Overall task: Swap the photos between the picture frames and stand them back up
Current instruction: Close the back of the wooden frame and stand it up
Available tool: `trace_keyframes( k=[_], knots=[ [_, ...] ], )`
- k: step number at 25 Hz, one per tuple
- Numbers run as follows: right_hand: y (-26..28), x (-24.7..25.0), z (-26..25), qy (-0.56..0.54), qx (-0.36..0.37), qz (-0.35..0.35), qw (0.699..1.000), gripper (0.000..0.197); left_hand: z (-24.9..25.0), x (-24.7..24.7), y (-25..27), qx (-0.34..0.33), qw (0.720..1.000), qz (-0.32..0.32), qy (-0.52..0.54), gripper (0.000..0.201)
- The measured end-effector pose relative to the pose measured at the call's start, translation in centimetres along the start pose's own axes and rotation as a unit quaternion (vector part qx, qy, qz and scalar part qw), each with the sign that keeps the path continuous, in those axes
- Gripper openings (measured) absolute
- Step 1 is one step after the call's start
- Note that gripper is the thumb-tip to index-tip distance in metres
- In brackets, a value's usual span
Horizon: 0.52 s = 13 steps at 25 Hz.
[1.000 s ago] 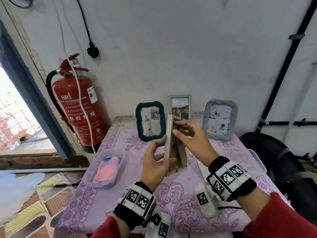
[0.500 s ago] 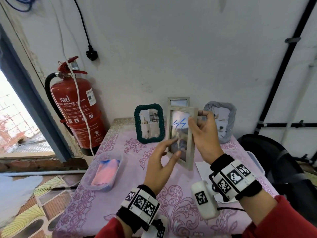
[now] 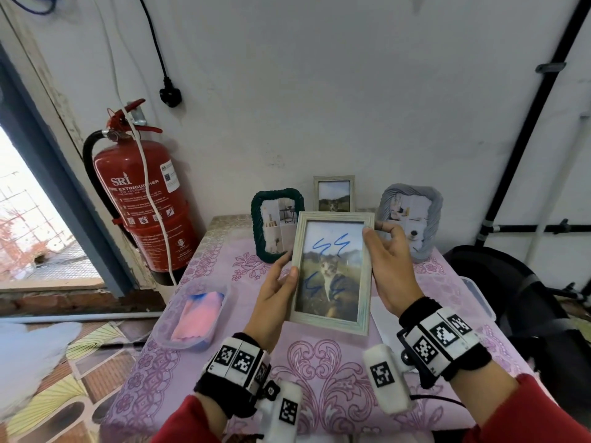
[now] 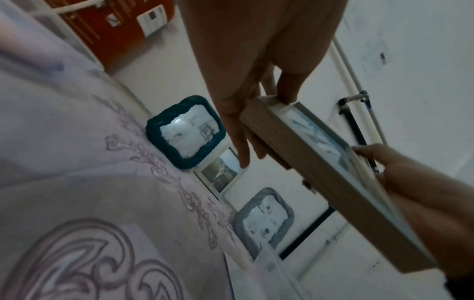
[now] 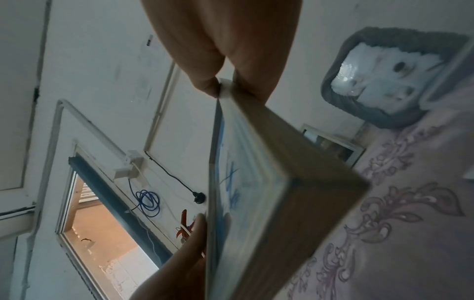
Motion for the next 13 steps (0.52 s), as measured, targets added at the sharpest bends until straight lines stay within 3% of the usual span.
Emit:
trace_keyframes(
  k=[5, 10, 13],
  knots=[
    [-0.5, 0.5, 2.0, 0.003, -0.045, -0.012, 0.999, 0.008, -1.0, 0.6, 0.4, 0.01, 0.999, 0.031, 0.043, 0.03],
    [0.1, 1.6, 5.6, 0.166, -0.142, -0.089, 0.972, 0.053, -2.8, 2.0, 0.8, 0.019, 0.994, 0.1, 0.034, 0.035],
    [0.3, 2.1, 7.9, 0.229, -0.164, -0.118, 0.952, 0.063, -3.8, 2.8, 1.2, 0.035, 0.991, 0.127, 0.009, 0.037]
  ],
)
Point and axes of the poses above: each hand's wrist, its own y-axis away from the middle knuckle, its own x-axis out of the back of the hand, z = x × y, the point moved 1 cm from there along -y, towards the middle knuckle, and after that the axes turned 15 degrees about -x, right-handed, at the moved point
